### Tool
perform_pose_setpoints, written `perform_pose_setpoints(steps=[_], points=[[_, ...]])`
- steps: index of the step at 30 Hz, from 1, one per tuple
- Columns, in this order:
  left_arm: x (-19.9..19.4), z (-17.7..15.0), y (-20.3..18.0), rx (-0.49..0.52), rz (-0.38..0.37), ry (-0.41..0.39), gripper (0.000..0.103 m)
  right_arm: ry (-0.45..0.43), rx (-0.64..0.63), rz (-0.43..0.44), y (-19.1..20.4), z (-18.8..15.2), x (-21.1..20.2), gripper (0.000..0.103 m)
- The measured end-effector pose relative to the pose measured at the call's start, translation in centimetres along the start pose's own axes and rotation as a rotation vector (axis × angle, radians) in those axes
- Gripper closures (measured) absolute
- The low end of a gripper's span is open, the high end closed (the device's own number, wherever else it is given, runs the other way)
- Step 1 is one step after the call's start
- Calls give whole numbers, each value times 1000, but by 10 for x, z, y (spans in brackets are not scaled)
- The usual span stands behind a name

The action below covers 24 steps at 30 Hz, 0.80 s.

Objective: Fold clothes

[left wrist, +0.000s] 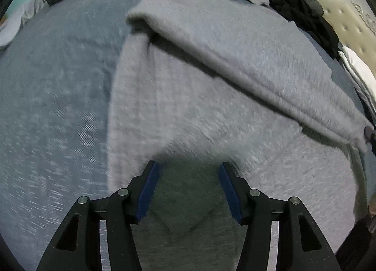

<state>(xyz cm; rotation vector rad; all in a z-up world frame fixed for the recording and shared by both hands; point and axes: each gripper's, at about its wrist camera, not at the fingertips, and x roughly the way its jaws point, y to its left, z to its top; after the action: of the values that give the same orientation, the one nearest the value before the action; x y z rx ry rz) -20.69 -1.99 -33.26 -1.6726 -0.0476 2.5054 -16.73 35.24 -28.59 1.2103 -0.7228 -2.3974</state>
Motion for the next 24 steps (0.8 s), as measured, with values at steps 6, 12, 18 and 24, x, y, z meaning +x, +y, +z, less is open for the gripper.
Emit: perform_pose_setpoints(steps=[6, 12, 18, 24], points=[[-16, 40, 28, -58, 56, -80, 45, -89, -17, -77, -1, 4, -22, 100], [-1, 82, 43, -30, 122, -93, 45, -53, 22, -81, -17, 0, -11, 100], [19, 108, 53, 8, 171, -109, 45, -106, 39, -104, -26, 5, -22, 100], [28, 126, 66, -20, 169, -145, 45, -111, 97, -146, -42, 3, -19, 100]])
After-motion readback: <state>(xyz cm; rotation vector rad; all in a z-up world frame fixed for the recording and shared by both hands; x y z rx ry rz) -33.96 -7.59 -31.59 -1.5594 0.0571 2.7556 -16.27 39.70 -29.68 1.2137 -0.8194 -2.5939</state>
